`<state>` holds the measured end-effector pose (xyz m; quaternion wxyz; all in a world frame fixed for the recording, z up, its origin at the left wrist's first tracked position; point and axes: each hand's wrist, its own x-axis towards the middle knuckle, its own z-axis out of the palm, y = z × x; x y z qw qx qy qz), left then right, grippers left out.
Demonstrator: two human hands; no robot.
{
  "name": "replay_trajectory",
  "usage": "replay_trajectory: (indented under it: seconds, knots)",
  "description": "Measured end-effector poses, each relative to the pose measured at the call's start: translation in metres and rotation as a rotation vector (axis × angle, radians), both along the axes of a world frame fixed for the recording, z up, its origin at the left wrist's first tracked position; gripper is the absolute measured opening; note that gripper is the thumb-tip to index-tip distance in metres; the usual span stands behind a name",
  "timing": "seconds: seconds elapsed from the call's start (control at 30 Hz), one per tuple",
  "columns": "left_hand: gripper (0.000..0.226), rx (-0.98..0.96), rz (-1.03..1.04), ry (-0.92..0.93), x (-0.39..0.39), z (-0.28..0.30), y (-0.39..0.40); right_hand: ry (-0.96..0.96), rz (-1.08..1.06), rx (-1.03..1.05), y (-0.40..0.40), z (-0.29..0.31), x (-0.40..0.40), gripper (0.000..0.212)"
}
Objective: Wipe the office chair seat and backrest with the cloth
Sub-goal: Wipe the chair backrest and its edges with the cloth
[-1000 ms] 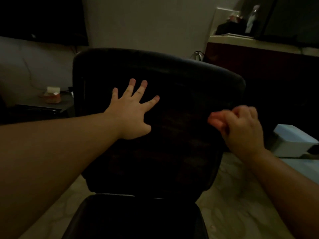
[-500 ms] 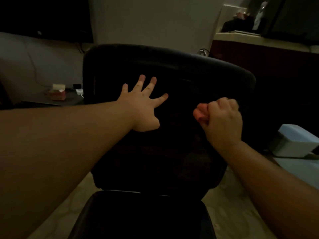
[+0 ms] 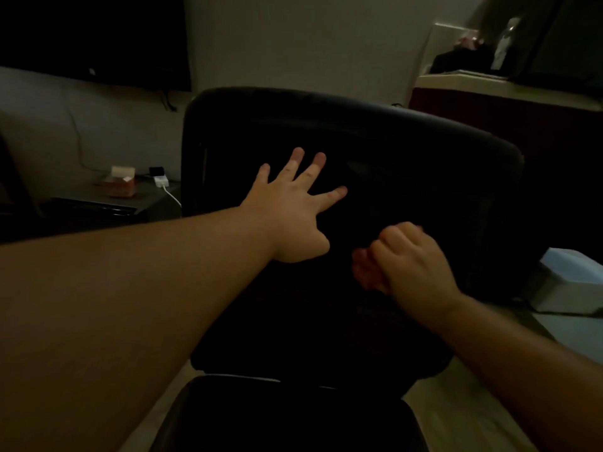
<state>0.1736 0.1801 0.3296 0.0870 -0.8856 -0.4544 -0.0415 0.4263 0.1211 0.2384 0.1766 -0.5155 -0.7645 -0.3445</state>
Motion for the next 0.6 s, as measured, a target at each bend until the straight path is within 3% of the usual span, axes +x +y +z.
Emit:
replay_trajectory:
  seconds: [0.07, 0.17, 0.23, 0.33, 0.4, 0.53, 0.6]
  knots:
    - [0.091, 0.008, -0.037, -0.038, -0.003, 0.001, -0.001, 0.023, -0.040, 0.055, -0.004, 0.008, 0.016, 0.032]
    - [0.090, 0.016, -0.077, -0.105, -0.012, -0.003, 0.000, 0.326, -0.269, 0.214, 0.001, 0.044, 0.014, 0.040]
    - [0.092, 0.042, -0.088, -0.106, -0.020, -0.007, 0.000, 0.396, -0.286, 0.219, 0.009, 0.048, -0.013, 0.039]
    - [0.095, 0.082, -0.138, -0.114, -0.034, -0.010, -0.003, 0.104, -0.045, 0.060, 0.007, 0.018, -0.038, 0.034]
    - [0.097, 0.118, -0.163, -0.137, -0.052, -0.010, -0.003, -0.046, -0.015, -0.028, 0.002, 0.016, -0.022, 0.037]
    - [0.099, 0.195, 0.020, -0.317, -0.108, -0.022, 0.009, 0.264, -0.286, 0.176, 0.007, 0.064, -0.014, 0.038]
    - [0.101, 0.148, 0.104, -0.365, -0.128, -0.032, 0.013, 0.271, -0.289, 0.195, 0.014, 0.061, -0.040, 0.033]
